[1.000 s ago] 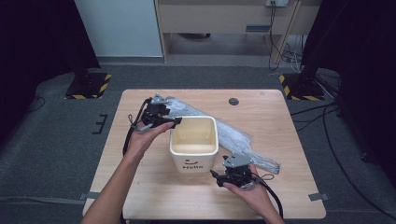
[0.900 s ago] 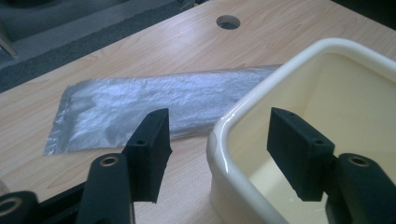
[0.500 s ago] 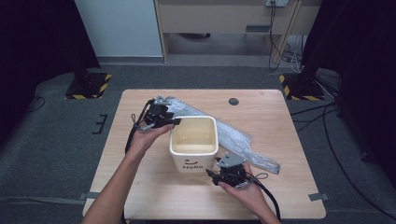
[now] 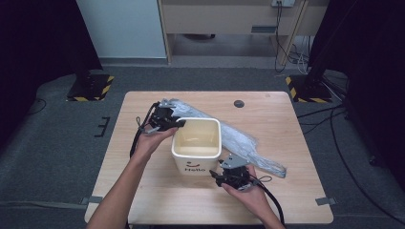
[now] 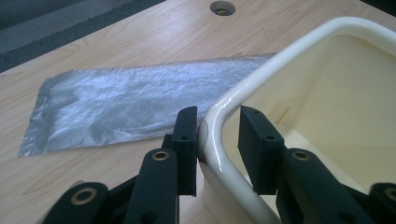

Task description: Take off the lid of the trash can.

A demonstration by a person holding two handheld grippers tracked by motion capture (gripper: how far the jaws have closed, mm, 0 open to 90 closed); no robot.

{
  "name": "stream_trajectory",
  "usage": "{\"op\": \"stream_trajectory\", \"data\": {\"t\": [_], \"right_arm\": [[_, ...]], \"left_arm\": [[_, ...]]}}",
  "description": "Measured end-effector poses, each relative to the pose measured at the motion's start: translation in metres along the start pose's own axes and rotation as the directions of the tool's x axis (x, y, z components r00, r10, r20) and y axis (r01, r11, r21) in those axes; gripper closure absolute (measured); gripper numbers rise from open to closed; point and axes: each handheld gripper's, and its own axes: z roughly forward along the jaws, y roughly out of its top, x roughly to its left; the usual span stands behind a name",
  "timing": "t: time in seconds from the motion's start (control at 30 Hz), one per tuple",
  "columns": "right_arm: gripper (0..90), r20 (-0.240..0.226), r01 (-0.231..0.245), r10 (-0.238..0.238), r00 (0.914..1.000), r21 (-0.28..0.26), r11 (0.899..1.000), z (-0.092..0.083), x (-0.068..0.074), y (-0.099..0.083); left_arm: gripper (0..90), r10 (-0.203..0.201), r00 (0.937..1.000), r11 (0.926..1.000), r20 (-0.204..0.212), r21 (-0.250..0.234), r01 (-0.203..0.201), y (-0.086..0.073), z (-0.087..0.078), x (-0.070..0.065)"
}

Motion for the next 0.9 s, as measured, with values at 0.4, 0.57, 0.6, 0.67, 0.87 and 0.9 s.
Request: {"op": "stream_trajectory", "data": {"t": [0.4, 0.57, 0.6, 0.67, 0.87, 0.9], "right_arm": [[44.7, 0.012, -0.011, 0.011, 0.9999, -0.010, 1.000, -0.003, -0.004, 0.001], [44.6, 0.009, -0.012, 0.012, 0.9999, -0.010, 1.000, -0.003, -0.004, 0.002], [44.7, 0.007, -0.011, 0.011, 0.9999, -0.014, 1.000, -0.003, -0.004, 0.002], [44.2, 0.004, -0.006, 0.006, 1.0000, -0.014, 1.000, -0.003, -0.003, 0.003], [44.0, 0.009, -0.011, 0.011, 0.9999, -0.011, 1.000, -0.003, -0.003, 0.007], [44.0, 0.009, -0.011, 0.011, 0.9999, -0.011, 1.000, -0.003, -0.003, 0.007]], "left_arm": [[68.2, -0.008, 0.9999, 0.9977, -0.008, -0.067, 0.007, 0.001, -0.009, -0.002], [69.0, -0.006, 0.9999, 0.9971, -0.016, -0.077, 0.005, 0.002, -0.016, -0.003], [69.1, -0.006, 0.9999, 0.9971, -0.013, -0.075, 0.005, 0.002, -0.017, -0.003], [69.4, -0.011, 0.9999, 0.9963, -0.010, -0.086, 0.010, 0.002, -0.019, -0.003], [70.2, -0.020, 0.9998, 0.9943, 0.007, -0.105, 0.021, 0.002, -0.026, -0.001], [70.2, -0.021, 0.9997, 0.9942, 0.009, -0.105, 0.022, 0.002, -0.028, 0.000]]}}
